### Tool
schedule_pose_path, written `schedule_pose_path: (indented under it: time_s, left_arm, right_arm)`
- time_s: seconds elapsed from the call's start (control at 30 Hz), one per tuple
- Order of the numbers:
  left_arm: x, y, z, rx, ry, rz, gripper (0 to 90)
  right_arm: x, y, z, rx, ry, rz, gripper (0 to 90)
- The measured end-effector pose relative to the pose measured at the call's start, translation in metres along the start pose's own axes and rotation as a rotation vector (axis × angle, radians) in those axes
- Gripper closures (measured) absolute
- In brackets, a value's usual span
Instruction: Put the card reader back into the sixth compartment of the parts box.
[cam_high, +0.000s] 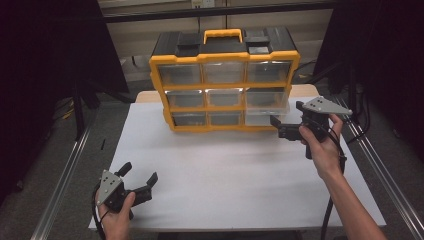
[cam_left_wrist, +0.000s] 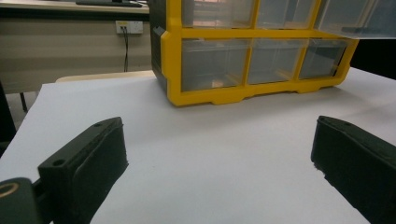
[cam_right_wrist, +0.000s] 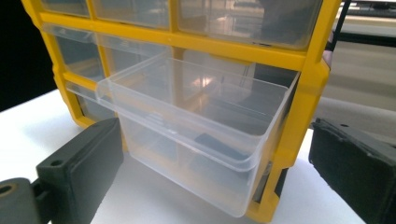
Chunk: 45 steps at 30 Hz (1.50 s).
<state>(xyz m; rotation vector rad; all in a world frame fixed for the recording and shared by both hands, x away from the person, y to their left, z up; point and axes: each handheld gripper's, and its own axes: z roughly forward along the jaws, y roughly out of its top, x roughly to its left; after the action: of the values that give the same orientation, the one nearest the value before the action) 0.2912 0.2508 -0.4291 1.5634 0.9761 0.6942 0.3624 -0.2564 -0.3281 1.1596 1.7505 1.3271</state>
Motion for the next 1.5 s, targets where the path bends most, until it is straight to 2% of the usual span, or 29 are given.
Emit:
schedule_pose_path:
  time_s: [0.07,0.17,0.3,0.37,0.6,0.83,0.93,1.0,1.2,1.5]
  left_arm:
    - [0.000,0.000,0.000,0.005,-0.002,0.002,3.3]
    - [-0.001,0.000,0.000,0.002,0.001,-0.004,3.3]
    - [-0.002,0.000,-0.001,-0.010,0.003,-0.022,3.3]
    - [-0.001,0.000,-0.001,-0.006,0.006,-0.016,3.3]
    - [-0.002,0.000,-0.001,-0.004,0.012,-0.010,3.4]
    - [-0.004,0.000,-0.001,-0.008,0.019,-0.008,3.5]
    - [-0.004,-0.001,-0.001,-0.005,0.019,-0.006,3.5]
    - [-0.004,0.000,-0.001,-0.020,0.023,-0.018,3.5]
    - [-0.007,-0.001,-0.001,-0.021,0.026,-0.016,3.5]
    - [-0.007,-0.002,-0.004,-0.026,0.050,-0.032,3.3]
  right_arm:
    - [0.002,-0.004,-0.004,-0.033,-0.018,-0.009,2.5]
    - [0.005,-0.011,-0.009,-0.056,-0.019,-0.004,2.1]
    - [0.009,-0.023,-0.014,-0.055,-0.016,-0.005,2.1]
    - [0.011,-0.030,-0.017,-0.052,-0.037,-0.001,2.1]
    - [0.011,-0.052,-0.032,-0.074,-0.062,0.027,1.9]
    - [0.014,-0.076,-0.044,-0.059,-0.066,0.051,1.9]
    - [0.016,-0.087,-0.048,-0.047,-0.069,0.051,1.9]
    - [0.017,-0.092,-0.050,-0.042,-0.067,0.050,1.9]
    - [0.018,-0.104,-0.058,-0.054,-0.079,0.045,2.0]
    - [0.018,-0.127,-0.056,-0.007,-0.098,0.036,2.6]
